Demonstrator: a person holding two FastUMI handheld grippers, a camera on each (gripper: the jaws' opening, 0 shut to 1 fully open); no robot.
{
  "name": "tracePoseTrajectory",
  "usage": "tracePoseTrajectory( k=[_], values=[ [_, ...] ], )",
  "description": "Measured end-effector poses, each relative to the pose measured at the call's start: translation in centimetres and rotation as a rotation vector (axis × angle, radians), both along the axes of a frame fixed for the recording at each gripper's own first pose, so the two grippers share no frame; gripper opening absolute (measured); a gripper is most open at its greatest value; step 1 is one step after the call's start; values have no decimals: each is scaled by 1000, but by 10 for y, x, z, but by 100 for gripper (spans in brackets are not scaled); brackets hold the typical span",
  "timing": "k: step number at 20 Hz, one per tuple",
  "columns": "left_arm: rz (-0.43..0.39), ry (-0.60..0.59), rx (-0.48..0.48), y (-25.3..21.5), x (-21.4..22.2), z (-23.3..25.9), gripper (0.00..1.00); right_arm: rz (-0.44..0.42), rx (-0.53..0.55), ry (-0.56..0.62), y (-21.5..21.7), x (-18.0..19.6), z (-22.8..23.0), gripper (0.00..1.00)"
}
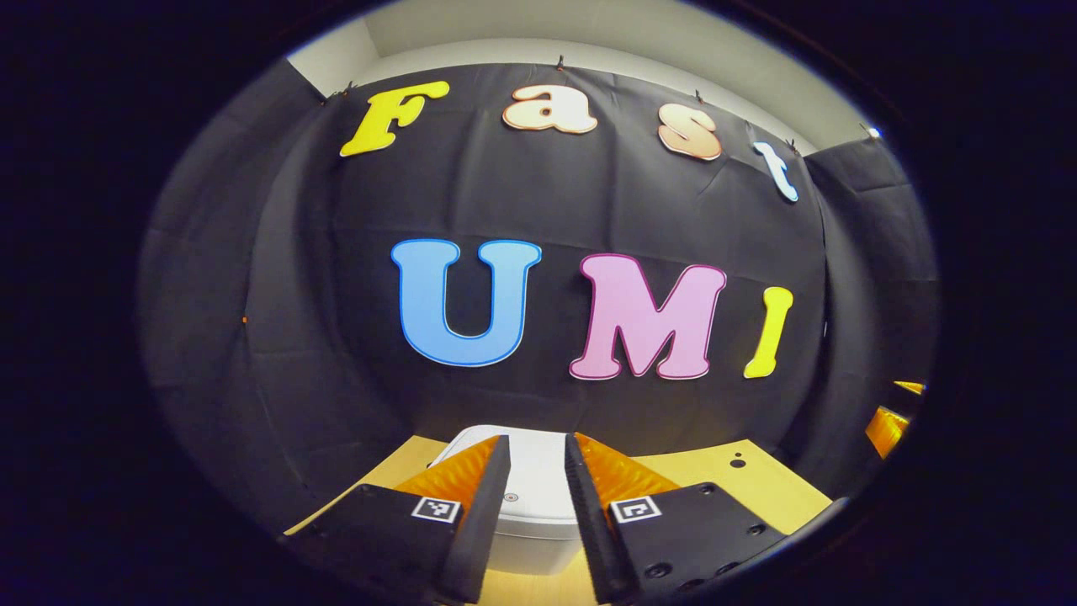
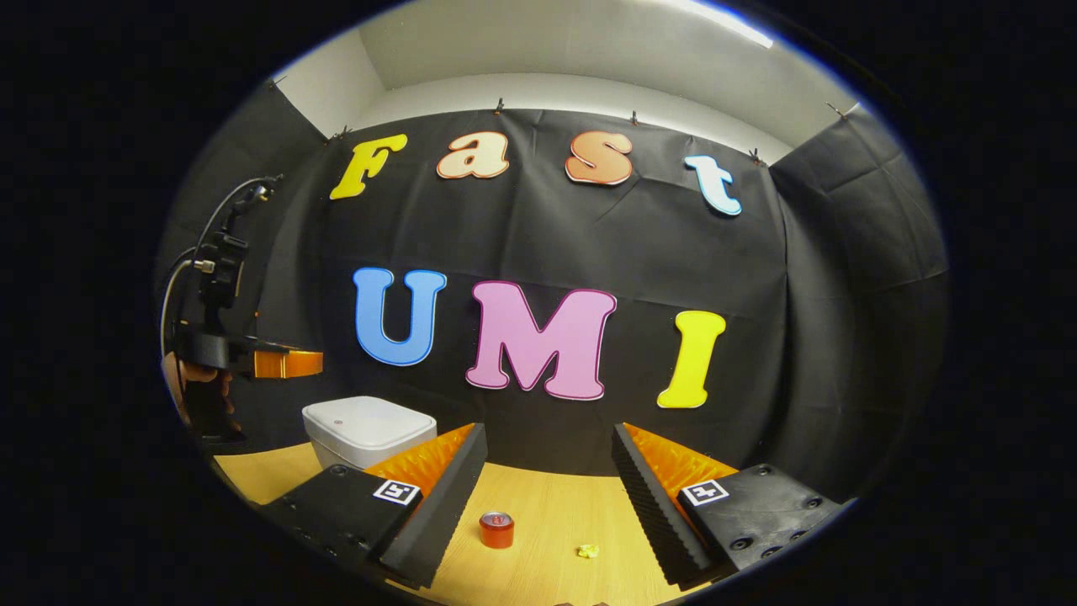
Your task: Press the lid of the desktop garbage bin to open it, pick up the crumpled paper on the desktop and throw it into the bin, then pick up the pop can on the desktop and drop it into the bin, and finally close the garbage bin lid.
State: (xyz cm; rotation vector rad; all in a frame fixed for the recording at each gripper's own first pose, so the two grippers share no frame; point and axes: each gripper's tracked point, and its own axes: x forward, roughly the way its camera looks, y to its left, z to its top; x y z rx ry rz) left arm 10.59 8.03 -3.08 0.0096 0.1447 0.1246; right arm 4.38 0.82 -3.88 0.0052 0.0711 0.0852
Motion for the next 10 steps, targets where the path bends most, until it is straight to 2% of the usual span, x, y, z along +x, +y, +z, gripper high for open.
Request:
tracePoseTrajectory(
  k=[1,2,5,6,10],
  values=[
    [5,15,4,5,6,-5,48,2,5,16,0,2,-5,96],
    [-1,37,3,7,13,-11,32,4,1,35,0,4,-11,96],
    [-3,106,-10,16,32,-35,19,27,-10,85,1,8,-28,96],
    [3,133,-17,20,39,-43,8,30,-6,98,1,9,-32,96],
    [-53,254,-62,17,58,-82,7,26,14,142,-4,12,-47,97]
  ],
)
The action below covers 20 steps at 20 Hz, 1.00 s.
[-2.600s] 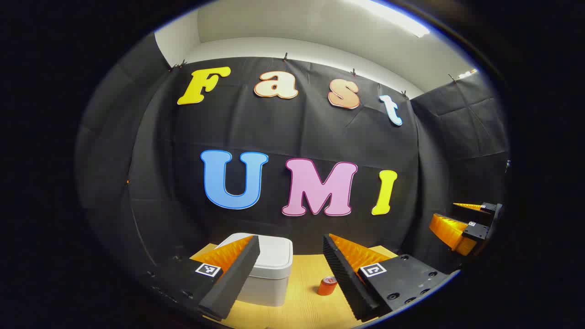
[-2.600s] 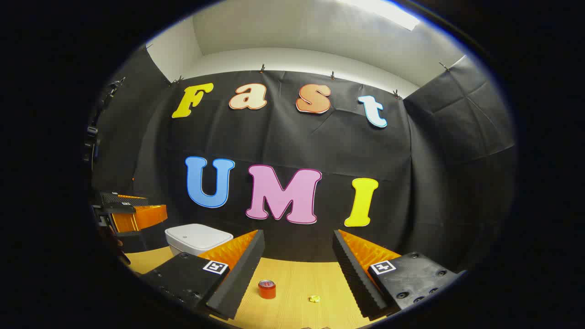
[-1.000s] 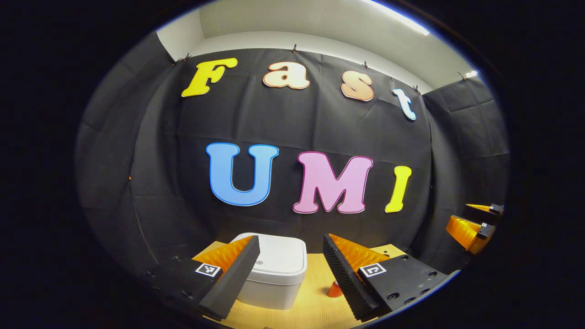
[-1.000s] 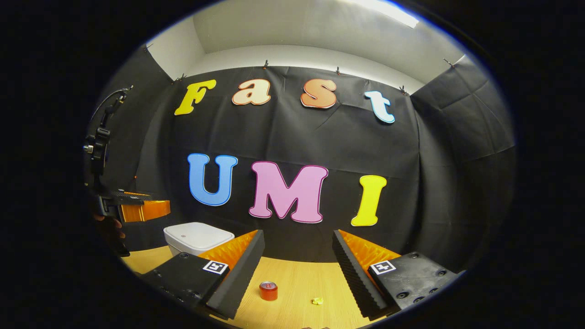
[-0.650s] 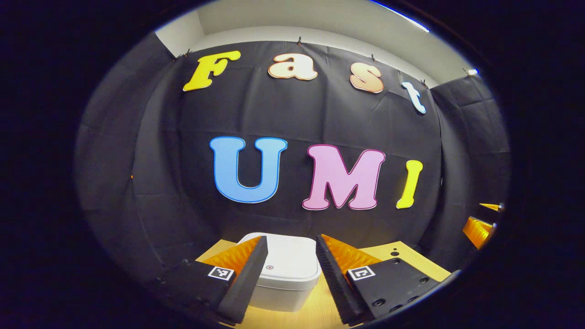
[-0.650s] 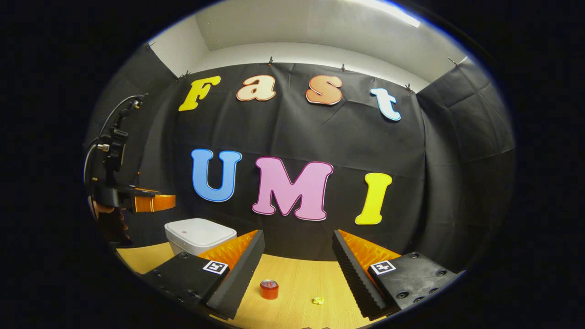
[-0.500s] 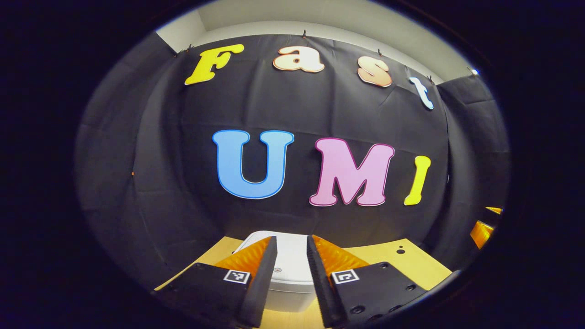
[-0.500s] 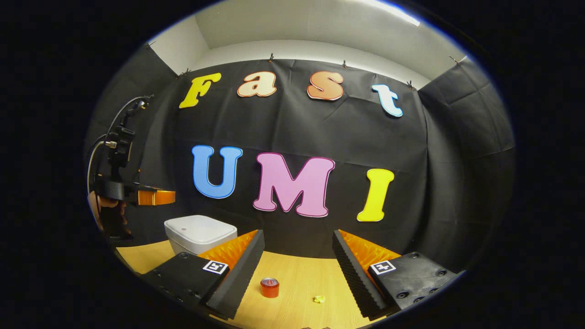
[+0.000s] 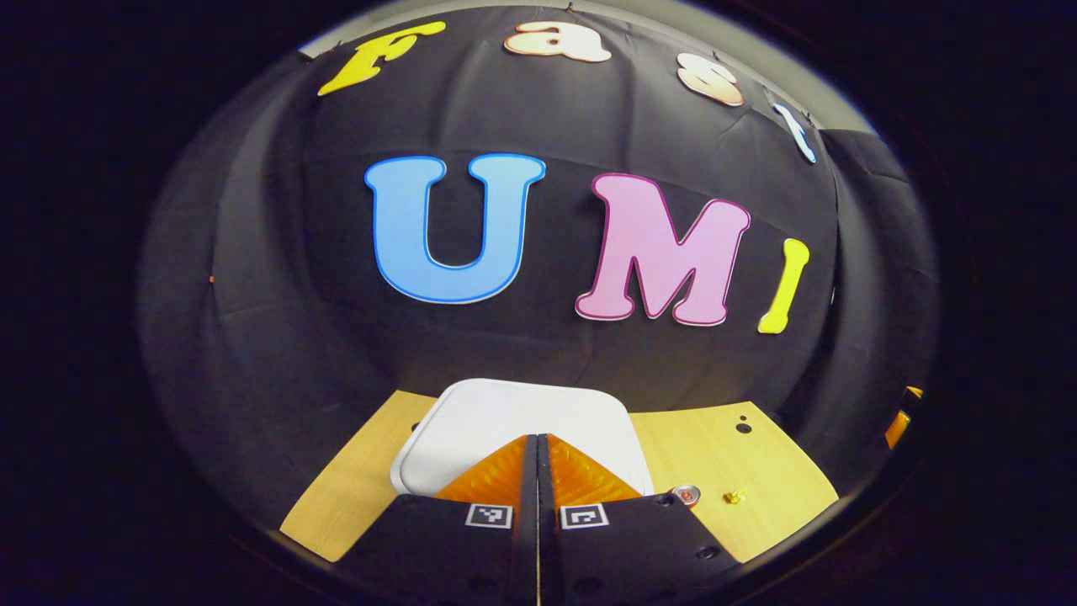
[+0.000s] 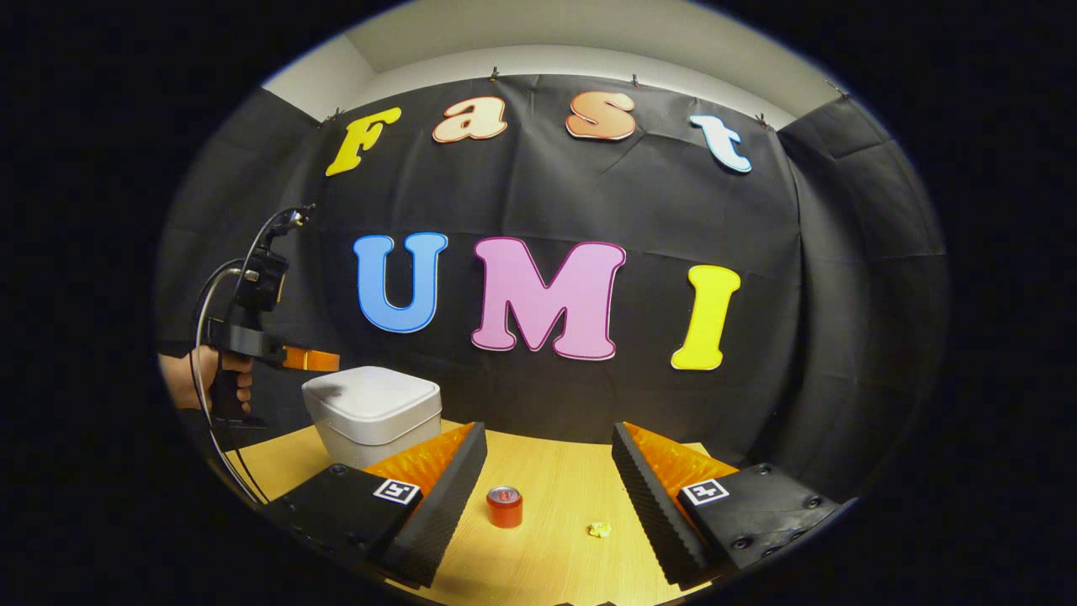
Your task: Press the lid of the desktop garbage bin to open it, pick up the crumpled paper on the desktop and throw it into the bin, then pick up the pop can on the desktop and drop it into the bin, and finally close the garbage bin lid.
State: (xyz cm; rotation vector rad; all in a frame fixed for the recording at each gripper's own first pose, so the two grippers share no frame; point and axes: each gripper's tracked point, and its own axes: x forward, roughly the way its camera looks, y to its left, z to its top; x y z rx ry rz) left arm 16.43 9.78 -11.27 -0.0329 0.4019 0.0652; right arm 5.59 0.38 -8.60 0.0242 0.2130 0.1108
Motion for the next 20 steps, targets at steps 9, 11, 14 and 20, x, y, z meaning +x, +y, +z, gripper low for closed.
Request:
tracePoseTrajectory(
  k=[9,11,14,20],
  values=[
    [-50,131,14,-1,4,-37,6,-11,52,139,-8,-6,-38,97],
    [-79,142,-3,-4,4,-43,7,-19,52,142,-11,-7,-41,96],
    [-105,122,36,-4,4,-42,7,-30,43,144,-17,-10,-46,96],
    [-10,-53,83,-10,4,10,6,-46,30,153,-25,-12,-50,97]
  ],
)
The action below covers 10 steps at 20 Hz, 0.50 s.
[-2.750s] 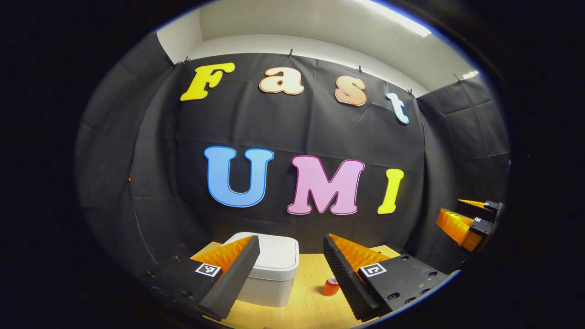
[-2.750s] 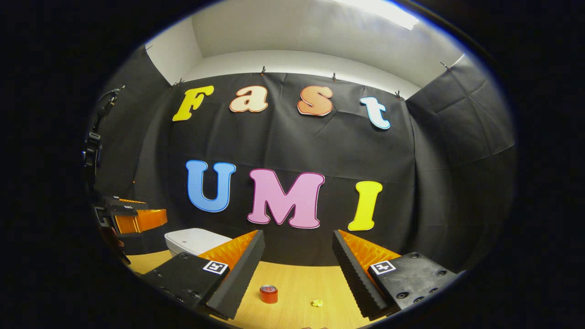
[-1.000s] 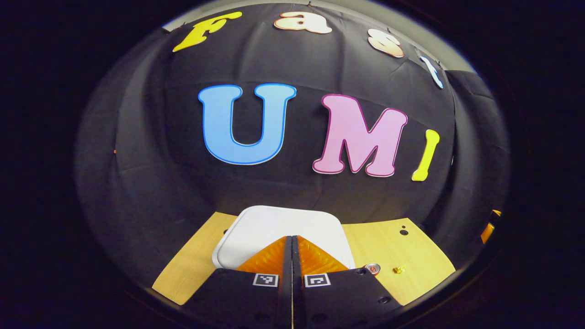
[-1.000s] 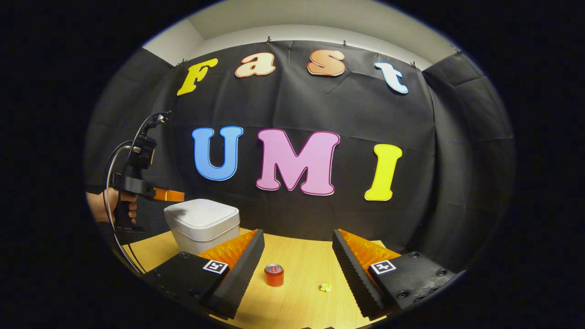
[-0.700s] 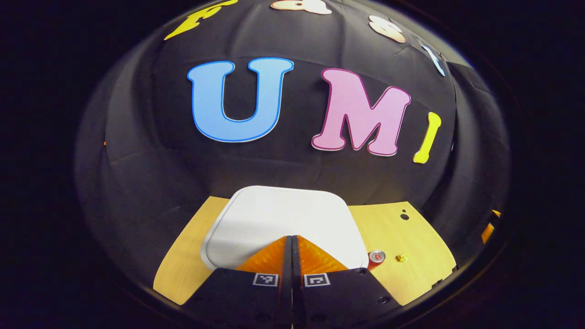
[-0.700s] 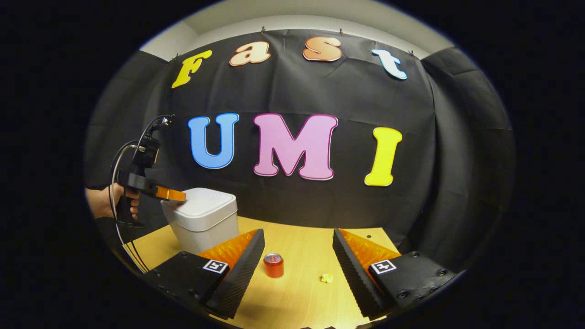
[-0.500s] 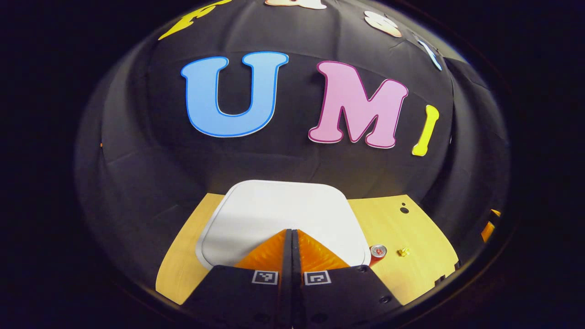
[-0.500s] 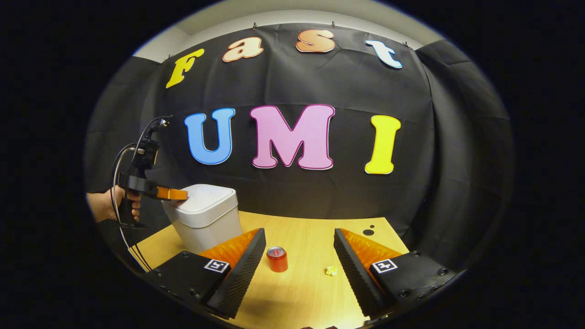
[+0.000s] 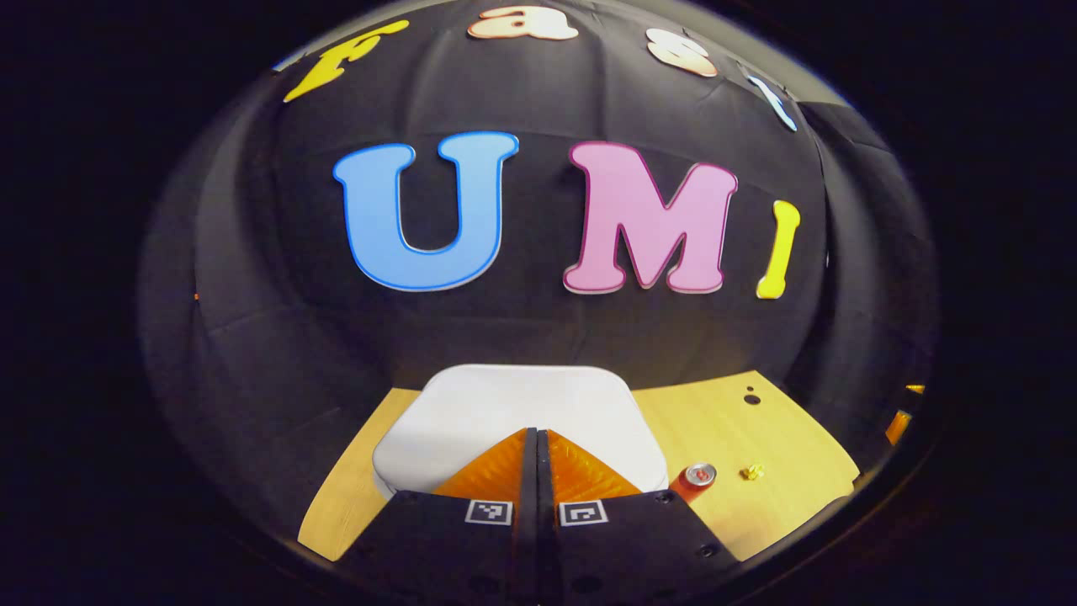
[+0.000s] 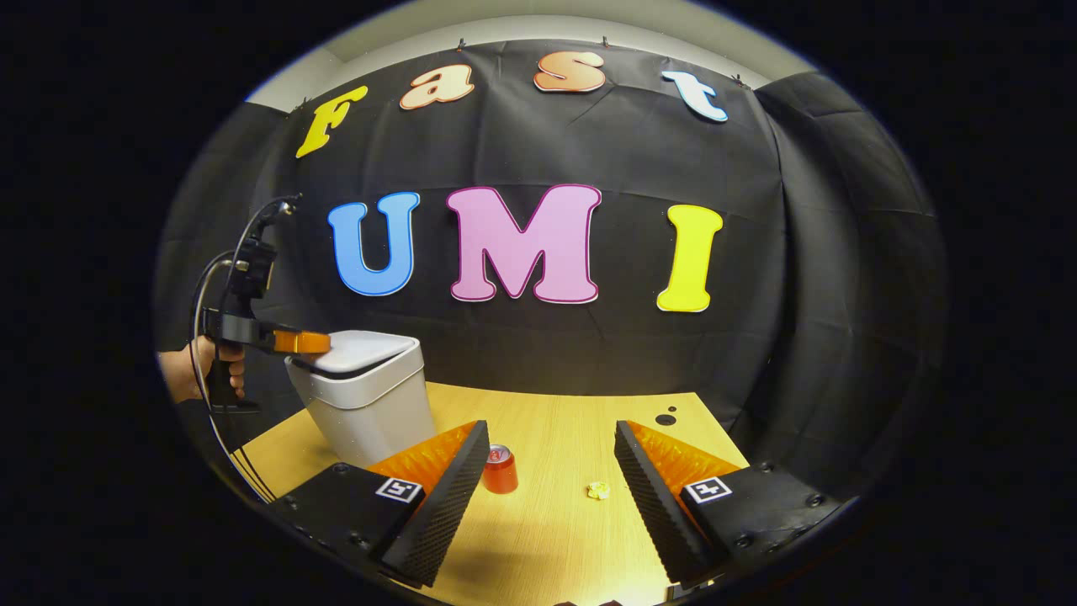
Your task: Press the lid of the desktop garbage bin to open it, pick up the crumpled paper on the desktop and throw it into the bin, then pick up the pop can on the desktop and drop it into the bin, and finally close the garbage bin lid.
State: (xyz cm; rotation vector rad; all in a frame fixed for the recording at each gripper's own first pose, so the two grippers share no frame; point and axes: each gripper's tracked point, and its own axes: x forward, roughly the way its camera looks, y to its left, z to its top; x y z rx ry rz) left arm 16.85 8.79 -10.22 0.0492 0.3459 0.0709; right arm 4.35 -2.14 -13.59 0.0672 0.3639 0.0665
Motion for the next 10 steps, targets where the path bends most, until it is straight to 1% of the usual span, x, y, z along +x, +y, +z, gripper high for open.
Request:
tracePoseTrajectory(
  k=[2,5,9,10],
  values=[
    [32,-93,-6,-1,-5,32,6,-7,-15,-4,-5,0,2,96],
    [43,-196,-4,-14,-22,69,6,-19,-17,-9,-12,0,4,96],
    [59,-278,-30,-36,-56,92,7,-35,-13,-7,-19,0,6,96],
    [55,-286,-42,-45,-64,95,10,-37,-12,-8,-19,1,6,96]
  ],
)
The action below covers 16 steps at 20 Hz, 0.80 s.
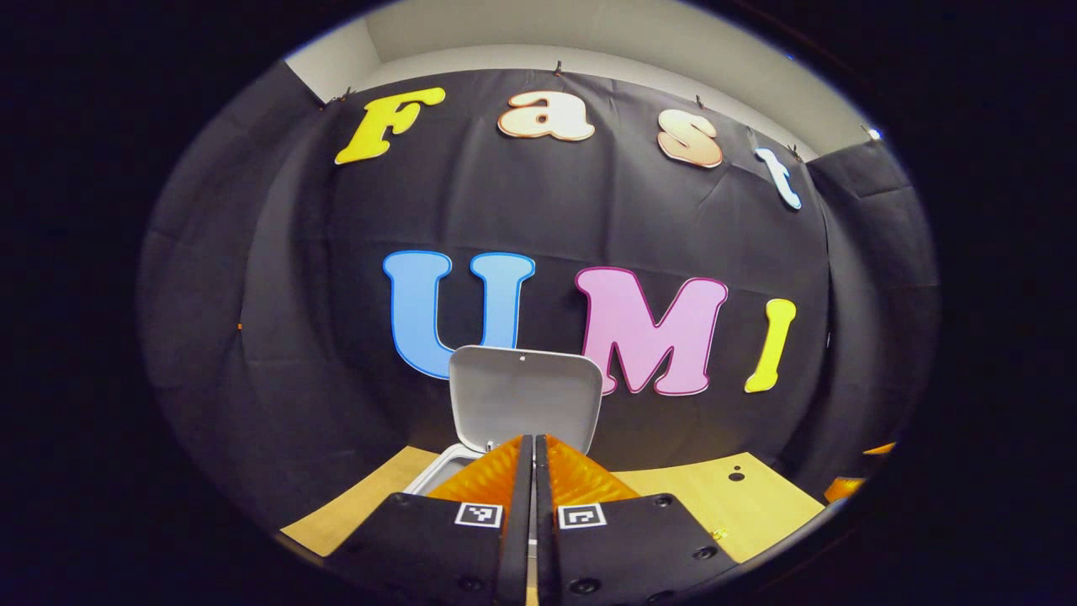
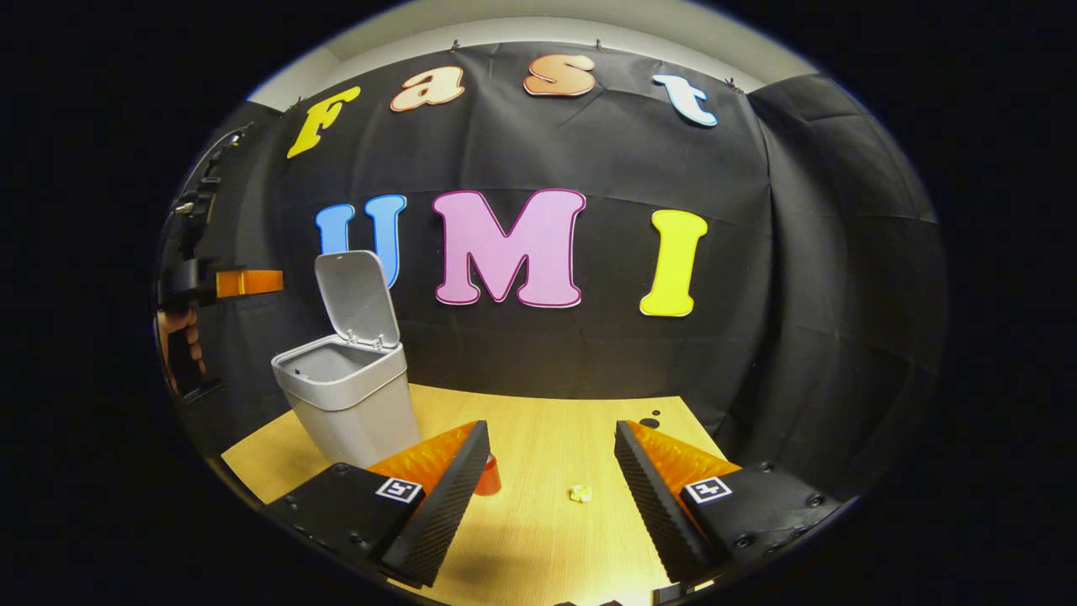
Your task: Press the lid of the desktop garbage bin to open it, pick up the crumpled paper on the desktop and throw it into the bin, then pick up the pop can on the desktop and drop it into the bin, and finally close the garbage bin lid.
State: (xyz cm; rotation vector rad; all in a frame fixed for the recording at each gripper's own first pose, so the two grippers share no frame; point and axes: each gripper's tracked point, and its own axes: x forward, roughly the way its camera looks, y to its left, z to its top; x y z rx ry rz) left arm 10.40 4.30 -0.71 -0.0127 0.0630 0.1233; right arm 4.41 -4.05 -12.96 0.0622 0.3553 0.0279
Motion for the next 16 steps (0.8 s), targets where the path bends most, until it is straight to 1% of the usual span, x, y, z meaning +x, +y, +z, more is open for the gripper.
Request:
tracePoseTrajectory(
  k=[1,2,3,4,6,9,12,15,16],
  values=[
    [-14,-11,-9,-12,-10,1,14,0,-1,-1,0,0,1,96],
    [-32,-18,-17,-23,-19,1,31,3,-4,-1,0,0,-1,96],
    [-55,-21,-20,-35,-25,1,33,6,-5,4,1,0,-2,96],
    [-70,-23,-15,-42,-33,-1,55,8,-6,6,2,1,-4,97],
    [-63,-18,10,-51,-44,-4,98,11,12,24,5,1,-9,97],
    [-88,-27,26,-71,-53,0,95,13,4,52,5,9,-25,96],
    [-138,-13,24,-93,-60,-10,96,29,8,146,5,20,-53,97],
    [-189,44,0,-108,-60,-38,96,34,-10,242,-4,43,-92,97],
    [-184,74,0,-105,-59,-50,96,43,-1,286,-5,51,-110,97]
  ],
)
